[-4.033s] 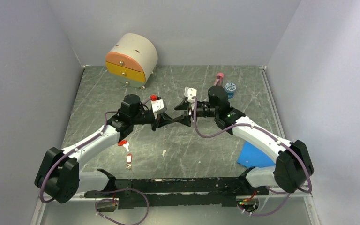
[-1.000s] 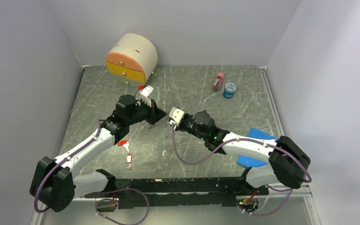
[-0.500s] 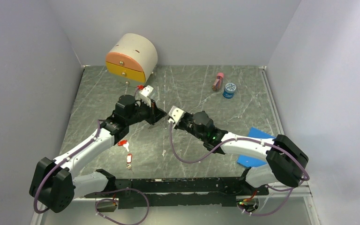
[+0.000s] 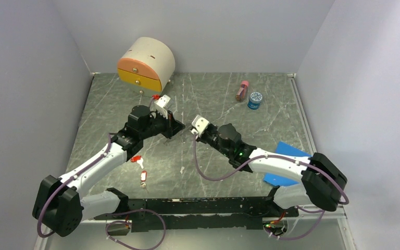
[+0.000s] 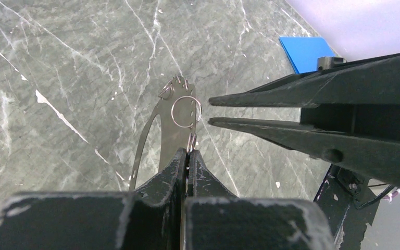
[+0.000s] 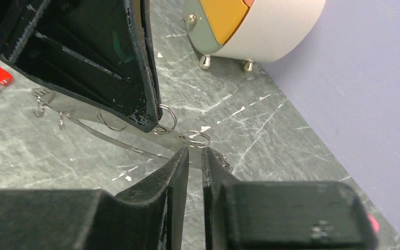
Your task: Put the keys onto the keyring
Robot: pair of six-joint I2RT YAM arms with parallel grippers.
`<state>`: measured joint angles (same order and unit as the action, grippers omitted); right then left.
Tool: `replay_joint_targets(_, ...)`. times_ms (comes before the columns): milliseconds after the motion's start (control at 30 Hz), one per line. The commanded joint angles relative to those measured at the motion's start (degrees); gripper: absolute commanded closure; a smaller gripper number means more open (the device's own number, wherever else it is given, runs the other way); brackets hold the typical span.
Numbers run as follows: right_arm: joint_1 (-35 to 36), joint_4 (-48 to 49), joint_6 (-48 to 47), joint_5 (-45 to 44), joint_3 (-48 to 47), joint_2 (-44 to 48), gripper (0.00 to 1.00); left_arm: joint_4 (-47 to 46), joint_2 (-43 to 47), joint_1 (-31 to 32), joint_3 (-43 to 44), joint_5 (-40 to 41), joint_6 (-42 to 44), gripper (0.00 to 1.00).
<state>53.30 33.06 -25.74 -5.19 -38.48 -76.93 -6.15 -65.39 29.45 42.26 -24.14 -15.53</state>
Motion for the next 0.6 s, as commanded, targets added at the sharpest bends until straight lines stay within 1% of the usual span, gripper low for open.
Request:
replay_joint_targets(0, -1.2, 1.9, 4.6, 1.9, 1.0, 5.6, 0.76, -3.0, 2.7, -0.1, 0.5, -0.8, 2.3, 0.97)
replay_joint_targets(100, -4.3, 0.4, 9.4, 6.2, 1.0, 8.3, 0.59, -3.0, 3.3, 0.0, -0.2, -1.0, 5.2, 0.97)
replay_joint_targets(167, -6.7, -1.6, 14.3, 8.3, -0.2, 9.3, 0.46, -3.2, 3.7, 0.0, -1.0, -1.4, 7.7, 0.97)
replay_joint_targets(233, -9.2, -4.6, 19.4, 10.1, -2.4, 9.4, 0.37, -2.9, 4.2, 0.0, -1.8, -2.2, 11.4, 0.97)
replay_joint_targets(367, -12.7, -8.7, 25.5, 14.4, -5.5, 9.6, 0.30, -1.0, 5.1, 0.1, -2.4, -2.7, 20.0, 0.97)
replay_joint_targets(500, -13.6, -8.1, 28.7, 15.8, -5.4, 10.8, 0.22, 1.2, 5.8, 0.1, -2.0, -5.3, 26.1, 0.98)
replay_joint_targets(567, -14.1, -6.8, 30.2, 16.9, -5.0, 11.3, 0.20, 0.2, 6.2, 0.0, -2.5, -7.4, 28.2, 0.97)
